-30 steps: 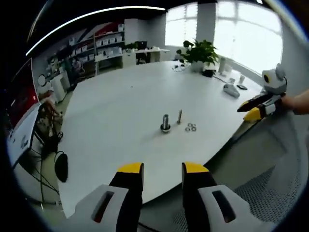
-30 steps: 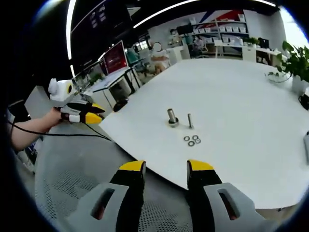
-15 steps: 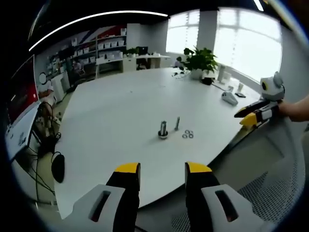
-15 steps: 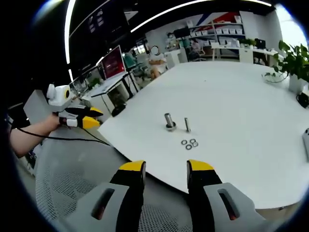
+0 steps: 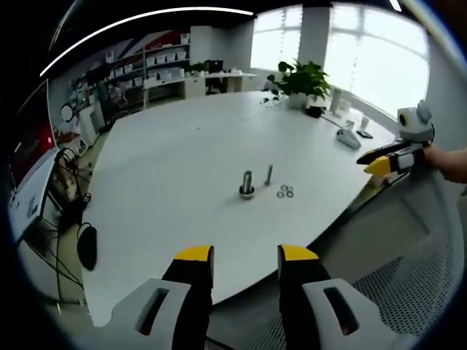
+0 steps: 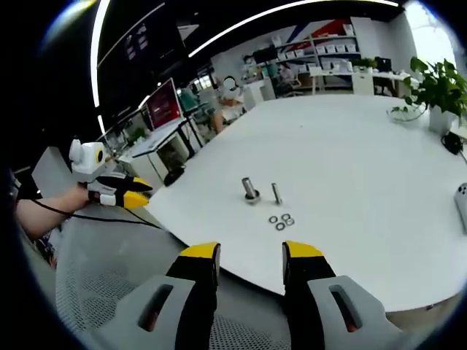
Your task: Place the washer onto the threaded stud by aligning its center hole with the stud, sliding it down to the base, and recovering from edge contact or off-axis alignment until the washer reaches the visible bottom stop.
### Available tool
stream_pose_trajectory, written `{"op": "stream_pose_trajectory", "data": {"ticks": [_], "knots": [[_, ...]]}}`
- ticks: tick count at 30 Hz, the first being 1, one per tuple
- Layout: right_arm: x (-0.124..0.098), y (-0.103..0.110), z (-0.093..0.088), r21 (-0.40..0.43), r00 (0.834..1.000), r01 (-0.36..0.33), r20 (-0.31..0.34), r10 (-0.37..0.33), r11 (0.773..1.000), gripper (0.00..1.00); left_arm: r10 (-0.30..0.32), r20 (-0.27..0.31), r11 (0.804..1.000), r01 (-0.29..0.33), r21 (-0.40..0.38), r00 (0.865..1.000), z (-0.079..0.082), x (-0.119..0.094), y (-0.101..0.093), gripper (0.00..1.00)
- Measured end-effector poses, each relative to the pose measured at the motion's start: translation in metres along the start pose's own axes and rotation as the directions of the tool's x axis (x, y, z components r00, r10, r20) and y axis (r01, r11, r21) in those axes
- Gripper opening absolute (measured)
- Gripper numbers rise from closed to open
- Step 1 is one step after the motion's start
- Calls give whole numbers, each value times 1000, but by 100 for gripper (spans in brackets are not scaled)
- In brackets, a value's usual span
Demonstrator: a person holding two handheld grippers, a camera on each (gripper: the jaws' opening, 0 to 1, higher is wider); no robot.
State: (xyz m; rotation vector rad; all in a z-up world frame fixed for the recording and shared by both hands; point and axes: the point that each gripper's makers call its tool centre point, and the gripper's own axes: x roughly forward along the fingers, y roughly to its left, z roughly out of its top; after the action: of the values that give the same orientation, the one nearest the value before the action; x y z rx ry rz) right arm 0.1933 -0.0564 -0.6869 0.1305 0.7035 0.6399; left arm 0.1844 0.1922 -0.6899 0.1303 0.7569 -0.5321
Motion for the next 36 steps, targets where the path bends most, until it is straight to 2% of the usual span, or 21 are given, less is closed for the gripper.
{"op": "stream_pose_trajectory", "data": {"ticks": [5,8,11,17,21,26,30,36], "knots": [[1,2,-2,-12,1000,-6,-13,6,1000,36,-17,13,1000,16,7,1000,2,-2,-4,33],[1,0,-1,-6,1000,5,-10,-5,1000,36,-8,24,1000,8,-15,1000,3,-2,-1,33],[0,-2,-3,14,1000,18,-17,-18,1000,37,-2,3,1000,2,-19,1000,0,-1,0,31],[3,-1,-14,-13,996,15,-84,-16,1000,39,-43,6,999,43,-21,999,1,0,-8,32],[0,-6,-9,14,998,38,-50,-38,999,39,-61,41,998,62,-34,997,8,-2,-10,32],[4,-6,-20,-22,992,41,-122,-44,999,40,-80,34,996,81,-29,996,6,-1,-14,32],[3,-6,-22,-31,989,43,-137,-47,999,40,-79,26,997,79,-24,997,5,0,-14,32],[2,-10,-24,-46,987,58,-147,-64,997,40,-91,56,996,92,-18,994,10,-3,-18,32]]}}
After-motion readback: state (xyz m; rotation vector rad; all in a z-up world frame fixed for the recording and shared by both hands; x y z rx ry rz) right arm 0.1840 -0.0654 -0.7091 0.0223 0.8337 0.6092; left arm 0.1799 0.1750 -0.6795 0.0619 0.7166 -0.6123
